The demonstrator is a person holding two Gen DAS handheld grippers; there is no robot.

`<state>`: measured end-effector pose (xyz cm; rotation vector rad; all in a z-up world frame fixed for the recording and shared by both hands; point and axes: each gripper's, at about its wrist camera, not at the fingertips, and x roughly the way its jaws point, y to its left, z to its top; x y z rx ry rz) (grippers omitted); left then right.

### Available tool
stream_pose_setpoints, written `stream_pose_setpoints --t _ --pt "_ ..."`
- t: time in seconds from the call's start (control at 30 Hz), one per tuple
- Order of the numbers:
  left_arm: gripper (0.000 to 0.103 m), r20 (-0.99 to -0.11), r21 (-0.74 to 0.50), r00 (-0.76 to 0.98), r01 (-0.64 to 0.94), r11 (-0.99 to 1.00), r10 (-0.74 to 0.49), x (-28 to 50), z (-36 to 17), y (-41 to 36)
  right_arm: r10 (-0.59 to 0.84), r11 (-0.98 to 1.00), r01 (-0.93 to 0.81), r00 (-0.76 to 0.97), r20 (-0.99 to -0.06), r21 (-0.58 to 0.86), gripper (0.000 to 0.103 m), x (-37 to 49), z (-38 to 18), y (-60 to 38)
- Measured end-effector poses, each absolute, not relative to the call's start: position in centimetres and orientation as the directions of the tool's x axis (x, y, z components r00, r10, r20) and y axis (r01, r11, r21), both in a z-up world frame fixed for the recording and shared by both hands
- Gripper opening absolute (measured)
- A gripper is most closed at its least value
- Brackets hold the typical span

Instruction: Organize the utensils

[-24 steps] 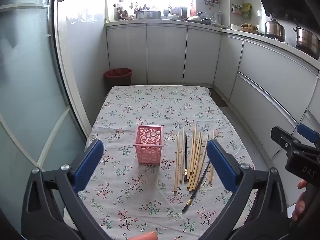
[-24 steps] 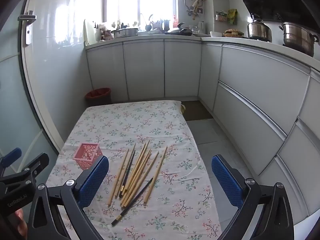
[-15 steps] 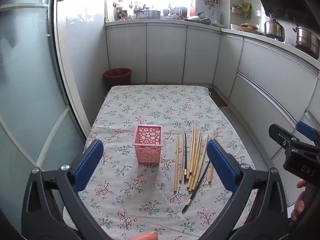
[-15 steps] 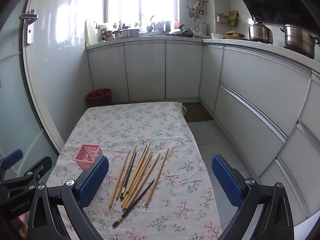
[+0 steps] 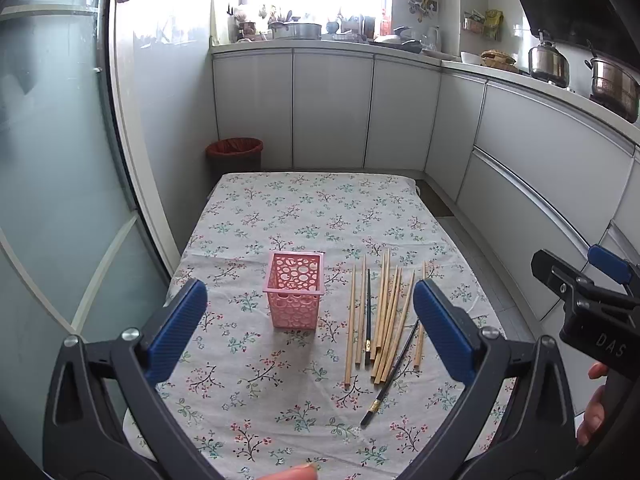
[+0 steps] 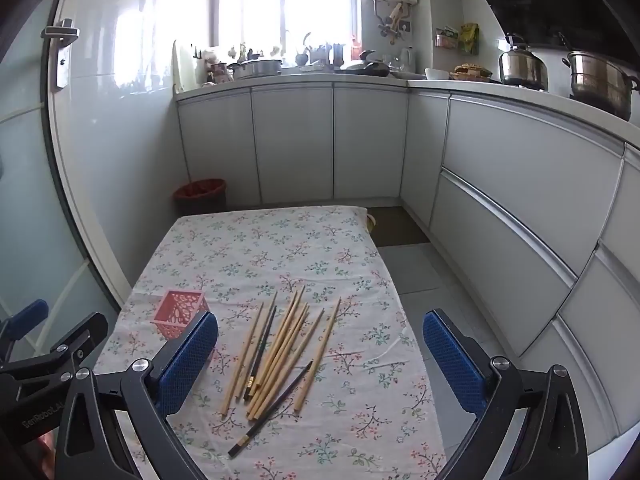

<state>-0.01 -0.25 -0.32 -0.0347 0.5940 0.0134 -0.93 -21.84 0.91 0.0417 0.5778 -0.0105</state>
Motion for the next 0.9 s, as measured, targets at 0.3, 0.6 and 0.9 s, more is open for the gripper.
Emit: stream_pose_setpoints --t 0.3,0.6,0.9 --pt "0.102 -0.561 -0.03 0.828 -0.019 0.999 -0.001 -0.11 -0.31 -0.21 0.003 0.999 0.021 0.839 -0.544 0.039 0.103 -0.94 0.88 -21.8" --pt "0.102 -0.56 -0.033 0.829 -0.017 0.999 -0.004 -0.14 -0.39 -0.37 0.001 0.999 0.023 0.841 -0.542 0.037 0.103 -0.95 0.94 -21.74" --pt "0.102 -0.558 -0.03 0.83 -0.016 0.999 -0.004 -0.17 -0.28 -0.49 0.0 0.999 0.024 0.842 -0.539 0.038 0.103 -0.94 1.13 -21.76"
